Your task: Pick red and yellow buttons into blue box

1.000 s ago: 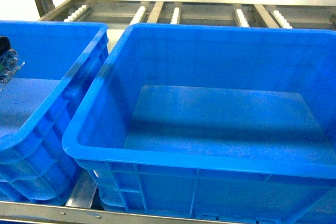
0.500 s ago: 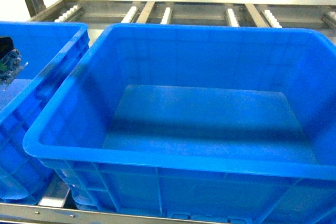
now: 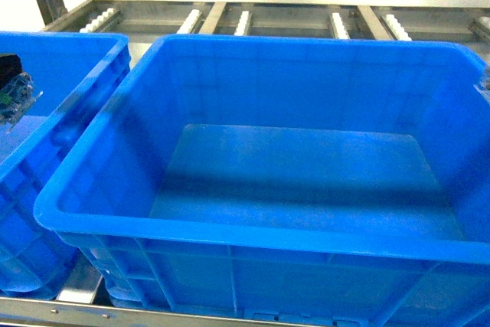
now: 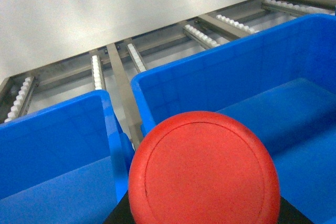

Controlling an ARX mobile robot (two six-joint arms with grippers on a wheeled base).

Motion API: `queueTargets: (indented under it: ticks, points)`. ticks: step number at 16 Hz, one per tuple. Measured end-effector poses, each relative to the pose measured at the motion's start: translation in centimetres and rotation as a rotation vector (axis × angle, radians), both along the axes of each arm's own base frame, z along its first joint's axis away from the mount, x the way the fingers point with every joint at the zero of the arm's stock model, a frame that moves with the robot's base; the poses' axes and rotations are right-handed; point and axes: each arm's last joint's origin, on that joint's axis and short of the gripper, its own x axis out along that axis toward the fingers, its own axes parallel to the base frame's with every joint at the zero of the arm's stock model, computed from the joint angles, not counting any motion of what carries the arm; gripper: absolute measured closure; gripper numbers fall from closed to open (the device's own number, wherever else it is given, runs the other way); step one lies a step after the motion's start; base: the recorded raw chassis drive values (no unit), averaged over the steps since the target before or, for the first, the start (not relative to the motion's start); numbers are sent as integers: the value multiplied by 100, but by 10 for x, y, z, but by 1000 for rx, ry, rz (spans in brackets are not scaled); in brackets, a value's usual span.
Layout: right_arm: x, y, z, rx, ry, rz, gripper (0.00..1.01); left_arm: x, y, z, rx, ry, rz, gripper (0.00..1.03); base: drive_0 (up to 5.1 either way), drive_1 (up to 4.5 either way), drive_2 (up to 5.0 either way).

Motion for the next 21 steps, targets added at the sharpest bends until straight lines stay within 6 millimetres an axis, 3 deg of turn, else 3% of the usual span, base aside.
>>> queueTargets:
  ticks: [3, 5, 7, 9, 15, 16, 21]
  points:
    - [19, 20, -2, 6, 26, 87, 75, 0, 0, 0, 0, 0, 0, 79, 0, 0, 0]
    - [43, 34, -17, -6, 69, 143, 75, 0, 0, 0, 0, -1, 0, 79, 0, 0, 0]
    - [62, 34, -30, -44, 90, 136, 75, 0, 0, 0, 0, 0, 0, 79, 0, 0, 0]
    - [64, 32, -35, -59, 102, 132, 74, 0, 0, 0, 0, 0, 0, 79, 0, 0, 0]
    - [63, 33, -33, -59, 93, 138, 6, 0, 0, 0, 0, 0, 0, 79, 0, 0, 0]
    - [63, 33, -33, -59, 93, 138, 1, 0, 0, 0, 0, 0, 0, 79, 0, 0, 0]
    - [63, 33, -33, -59, 93, 138, 3, 0, 0, 0, 0, 0, 0, 79, 0, 0, 0]
